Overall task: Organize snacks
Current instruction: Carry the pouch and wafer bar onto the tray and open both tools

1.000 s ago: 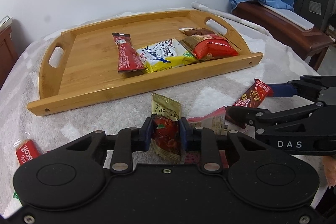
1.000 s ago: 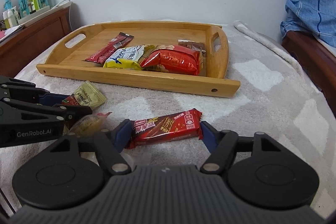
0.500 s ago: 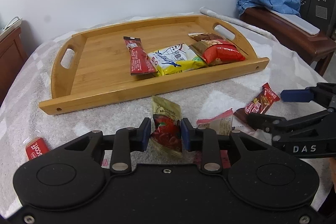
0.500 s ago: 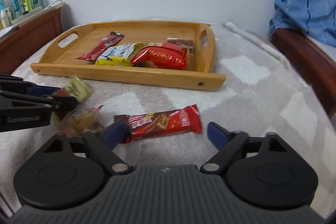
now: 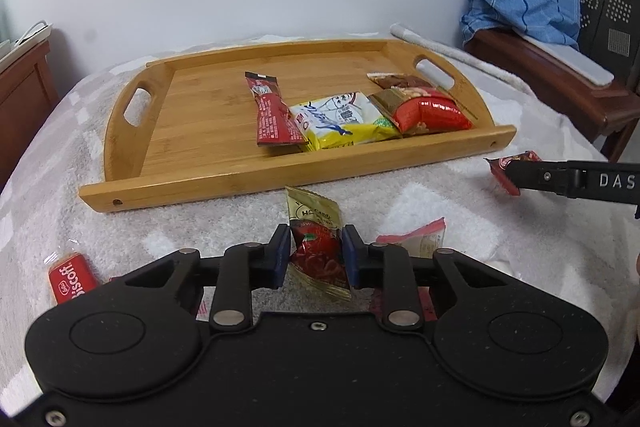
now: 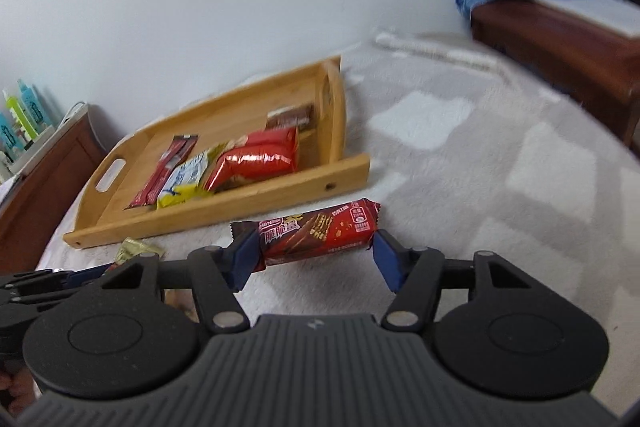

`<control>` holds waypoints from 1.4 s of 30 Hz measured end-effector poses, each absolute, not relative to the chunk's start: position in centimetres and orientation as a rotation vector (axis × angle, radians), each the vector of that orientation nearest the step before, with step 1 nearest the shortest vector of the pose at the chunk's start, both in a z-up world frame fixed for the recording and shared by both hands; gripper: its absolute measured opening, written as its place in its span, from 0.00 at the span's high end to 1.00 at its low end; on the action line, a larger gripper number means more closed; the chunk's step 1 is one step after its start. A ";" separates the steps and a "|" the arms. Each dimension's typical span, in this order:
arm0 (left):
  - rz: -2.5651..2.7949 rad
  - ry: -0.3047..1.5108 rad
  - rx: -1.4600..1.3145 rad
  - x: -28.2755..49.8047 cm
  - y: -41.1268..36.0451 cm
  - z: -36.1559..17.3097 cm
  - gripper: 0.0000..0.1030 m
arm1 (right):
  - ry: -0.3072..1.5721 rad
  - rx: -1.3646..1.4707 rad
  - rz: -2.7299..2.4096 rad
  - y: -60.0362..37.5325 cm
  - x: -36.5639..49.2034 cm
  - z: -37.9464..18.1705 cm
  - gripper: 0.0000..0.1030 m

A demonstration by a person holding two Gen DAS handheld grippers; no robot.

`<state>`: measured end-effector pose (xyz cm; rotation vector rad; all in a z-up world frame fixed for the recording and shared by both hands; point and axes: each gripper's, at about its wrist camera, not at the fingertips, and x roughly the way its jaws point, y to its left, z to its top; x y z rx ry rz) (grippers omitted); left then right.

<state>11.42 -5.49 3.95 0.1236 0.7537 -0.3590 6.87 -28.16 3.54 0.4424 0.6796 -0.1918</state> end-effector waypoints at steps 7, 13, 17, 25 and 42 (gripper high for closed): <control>-0.349 0.708 0.077 11.1 -4.7 5.9 0.77 | 0.659 0.387 -0.177 -27.4 7.2 4.3 0.37; -0.326 0.667 0.032 12.4 -3.4 8.0 0.78 | 0.634 0.399 -0.154 -27.2 8.9 5.8 0.37; -0.299 0.664 -0.002 14.3 -2.7 8.6 0.78 | 0.630 0.402 -0.138 -26.8 11.2 7.1 0.37; -0.274 0.700 -0.110 19.7 -1.3 7.8 0.78 | 0.662 0.407 -0.142 -25.4 18.2 8.7 0.37; -0.239 0.750 -0.152 24.1 -1.1 4.4 0.78 | 0.938 0.379 -0.159 -24.4 27.7 5.3 0.37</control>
